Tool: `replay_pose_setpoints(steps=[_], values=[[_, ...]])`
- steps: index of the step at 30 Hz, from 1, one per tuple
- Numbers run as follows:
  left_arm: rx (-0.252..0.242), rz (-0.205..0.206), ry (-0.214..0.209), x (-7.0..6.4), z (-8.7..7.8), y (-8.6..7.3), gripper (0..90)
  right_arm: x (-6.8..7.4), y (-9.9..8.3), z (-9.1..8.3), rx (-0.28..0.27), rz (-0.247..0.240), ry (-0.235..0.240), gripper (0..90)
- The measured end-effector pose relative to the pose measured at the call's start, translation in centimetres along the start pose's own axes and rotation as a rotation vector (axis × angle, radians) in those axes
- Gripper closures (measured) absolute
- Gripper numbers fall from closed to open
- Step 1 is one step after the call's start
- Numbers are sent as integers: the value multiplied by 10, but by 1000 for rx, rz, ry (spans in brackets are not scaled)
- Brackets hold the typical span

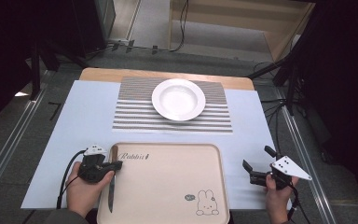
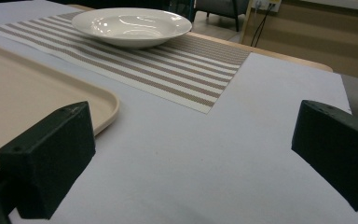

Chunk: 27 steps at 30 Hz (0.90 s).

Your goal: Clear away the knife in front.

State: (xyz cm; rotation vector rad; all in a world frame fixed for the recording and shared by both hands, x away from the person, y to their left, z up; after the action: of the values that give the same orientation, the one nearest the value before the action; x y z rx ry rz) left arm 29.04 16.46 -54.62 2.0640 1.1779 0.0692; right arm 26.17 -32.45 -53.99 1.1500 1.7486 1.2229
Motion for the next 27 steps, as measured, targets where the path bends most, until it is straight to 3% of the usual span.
replay_pose_setpoints(steps=[5, 8, 13, 14, 15, 18, 23, 27], values=[[-22, 15, 2, 3, -2, -1, 900, 0, 0, 0, 1, -1, -1, 0], [-65, 33, 3, 4, -5, -1, 900, 0, 0, 0, 0, -1, 0, 0], [-158, 51, -42, 4, -12, 2, 896, 0, 0, 1, 2, 3, 1, 0], [-211, 88, -55, 1, -16, 4, 852, 0, 0, 1, 5, 0, 1, 0], [-211, 88, -55, 1, -16, 4, 839, 0, 0, 1, 5, 0, 1, 0], [-286, 145, -65, -5, -25, 8, 788, 0, 0, 2, 13, -4, 0, 0], [-332, 156, -63, -7, -32, 11, 677, 0, -1, 2, 20, -5, -7, 0], [-382, 171, -63, -7, -40, 14, 510, 0, -1, 2, 22, -3, -11, 0]])
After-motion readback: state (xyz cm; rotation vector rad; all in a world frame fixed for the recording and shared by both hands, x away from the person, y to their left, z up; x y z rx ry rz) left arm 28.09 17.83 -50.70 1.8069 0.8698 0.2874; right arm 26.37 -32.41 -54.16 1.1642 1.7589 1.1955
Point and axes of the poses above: each handheld gripper's, and its own axes: z roughly forward along the jaws, y roughly out of its top, x roughly to its left, the point moved 7 cm from there along z, roughly forward along the jaws, and after that the axes turned 3 degrees about -y, right-handed, at the moved point
